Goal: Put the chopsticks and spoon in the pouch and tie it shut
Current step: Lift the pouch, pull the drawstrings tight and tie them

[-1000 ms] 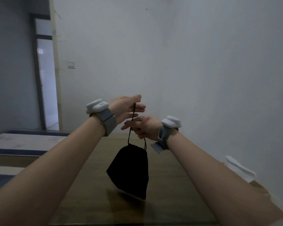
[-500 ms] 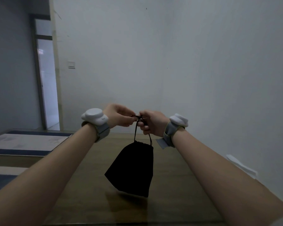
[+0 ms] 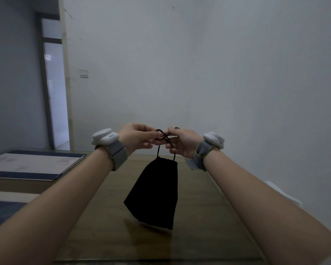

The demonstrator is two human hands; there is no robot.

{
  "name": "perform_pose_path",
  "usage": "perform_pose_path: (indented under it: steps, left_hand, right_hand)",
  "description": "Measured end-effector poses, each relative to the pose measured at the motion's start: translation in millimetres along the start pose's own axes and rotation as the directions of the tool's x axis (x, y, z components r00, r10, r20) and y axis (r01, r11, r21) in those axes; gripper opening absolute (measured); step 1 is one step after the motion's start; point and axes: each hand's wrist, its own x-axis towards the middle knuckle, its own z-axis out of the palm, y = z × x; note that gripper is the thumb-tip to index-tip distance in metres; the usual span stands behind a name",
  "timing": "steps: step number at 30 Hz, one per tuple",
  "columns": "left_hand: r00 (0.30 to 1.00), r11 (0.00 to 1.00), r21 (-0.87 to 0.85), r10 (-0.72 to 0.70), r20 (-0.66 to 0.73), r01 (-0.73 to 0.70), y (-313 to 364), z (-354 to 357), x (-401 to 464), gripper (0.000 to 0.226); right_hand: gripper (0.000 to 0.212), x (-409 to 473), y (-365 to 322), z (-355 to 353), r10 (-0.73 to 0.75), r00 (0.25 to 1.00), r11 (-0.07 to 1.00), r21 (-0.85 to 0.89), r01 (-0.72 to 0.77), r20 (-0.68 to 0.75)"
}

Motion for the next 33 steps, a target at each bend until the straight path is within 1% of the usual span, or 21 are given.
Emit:
perform_pose_path:
  steps: [2, 4, 6, 9, 11, 12, 14, 16, 17, 19, 21, 23, 24, 25, 26, 28, 31, 33]
  left_hand:
    - [0.992, 0.998, -0.033, -0.058, 0.108, 0.062, -5.3, -4.3, -3.7, 0.006]
    - [0.968, 0.992, -0.003, -0.125, 0.219, 0.129, -12.2, -8.5, -6.6, 0.013]
    - [0.940, 0.982, 0.079, -0.185, 0.285, 0.169, -20.4, -8.8, -8.9, 0.018]
    - [0.908, 0.957, 0.213, -0.258, 0.330, 0.195, -27.8, -7.6, -12.2, 0.021]
    - [0.892, 0.942, 0.233, -0.309, 0.330, 0.240, -27.9, -8.8, -12.4, 0.029]
    - [0.902, 0.938, 0.243, -0.314, 0.297, 0.247, -26.9, -9.7, -11.6, 0.033]
    - [0.958, 0.944, 0.259, -0.248, 0.148, 0.204, -23.6, -9.9, -7.5, 0.035]
    - [0.988, 0.965, 0.214, -0.151, -0.005, 0.149, -21.1, -9.7, -1.5, 0.030]
    - [0.991, 0.971, 0.200, -0.128, -0.036, 0.132, -19.7, -7.9, 1.3, 0.028]
    - [0.990, 0.957, 0.255, -0.137, -0.036, 0.142, -19.3, -2.5, 3.9, 0.023]
    - [0.988, 0.942, 0.298, -0.148, -0.050, 0.157, -21.4, 4.1, 5.4, 0.022]
    - [0.987, 0.953, 0.257, -0.150, -0.057, 0.160, -24.1, 11.2, 6.0, 0.019]
    - [0.987, 0.963, 0.220, -0.152, -0.044, 0.158, -25.3, 14.1, 6.0, 0.018]
    - [0.988, 0.971, 0.180, -0.153, -0.025, 0.155, -26.6, 16.3, 5.5, 0.020]
    - [0.988, 0.978, 0.142, -0.152, -0.005, 0.151, -27.7, 17.4, 5.2, 0.021]
    - [0.989, 0.987, 0.078, -0.141, 0.030, 0.139, -29.7, 17.3, 5.6, 0.019]
    - [0.992, 0.991, 0.050, -0.127, 0.026, 0.125, -30.9, 13.9, 7.8, 0.016]
    - [0.991, 0.988, 0.082, -0.125, -0.044, 0.128, -30.3, 11.3, 10.0, 0.011]
  right_hand:
    - [0.039, 1.8, 1.9, -0.5, -0.001, 1.000, 0.999, 0.039, 0.001, -0.007]
    - [0.039, 3.7, 3.5, -1.0, -0.006, 1.000, 0.998, 0.059, 0.006, 0.008]
    - [0.037, 4.3, 3.9, -0.5, -0.006, 0.999, 0.999, 0.049, 0.004, 0.035]
    - [0.036, 2.7, 3.3, 4.0, -0.017, 0.997, 1.000, 0.014, 0.016, 0.072]
    - [0.037, 1.9, 1.9, 6.9, -0.045, 0.997, 0.998, -0.042, 0.048, 0.065]
    - [0.038, 1.9, 0.2, 7.9, -0.061, 0.997, 0.994, -0.087, 0.065, 0.051]
    - [0.042, 1.9, -4.8, 8.9, -0.104, 0.994, 0.966, -0.234, 0.105, 0.017]
    - [0.045, 1.8, -9.5, 9.9, -0.176, 0.984, 0.888, -0.431, 0.159, 0.001]
    - [0.046, 1.6, -11.2, 10.8, -0.222, 0.975, 0.837, -0.512, 0.192, 0.003]
    - [0.049, 0.9, -10.7, 13.5, -0.313, 0.949, 0.733, -0.630, 0.258, 0.025]
    - [0.051, 1.1, -8.3, 16.1, -0.396, 0.916, 0.600, -0.737, 0.310, 0.064]
    - [0.050, 2.1, -5.7, 16.8, -0.449, 0.888, 0.484, -0.807, 0.338, 0.103]
    - [0.049, 2.6, -5.0, 16.7, -0.468, 0.876, 0.445, -0.825, 0.347, 0.116]
    - [0.049, 3.2, -4.4, 16.5, -0.479, 0.869, 0.428, -0.831, 0.354, 0.123]
    - [0.048, 3.5, -4.4, 16.7, -0.484, 0.866, 0.435, -0.825, 0.361, 0.123]
    - [0.048, 3.2, -4.9, 17.0, -0.481, 0.871, 0.507, -0.777, 0.373, 0.105]
    - [0.048, 3.0, -7.0, 15.3, -0.456, 0.888, 0.704, -0.586, 0.401, 0.061]
    - [0.049, 2.3, -7.9, 15.3, -0.423, 0.906, 0.810, -0.437, 0.391, 0.027]
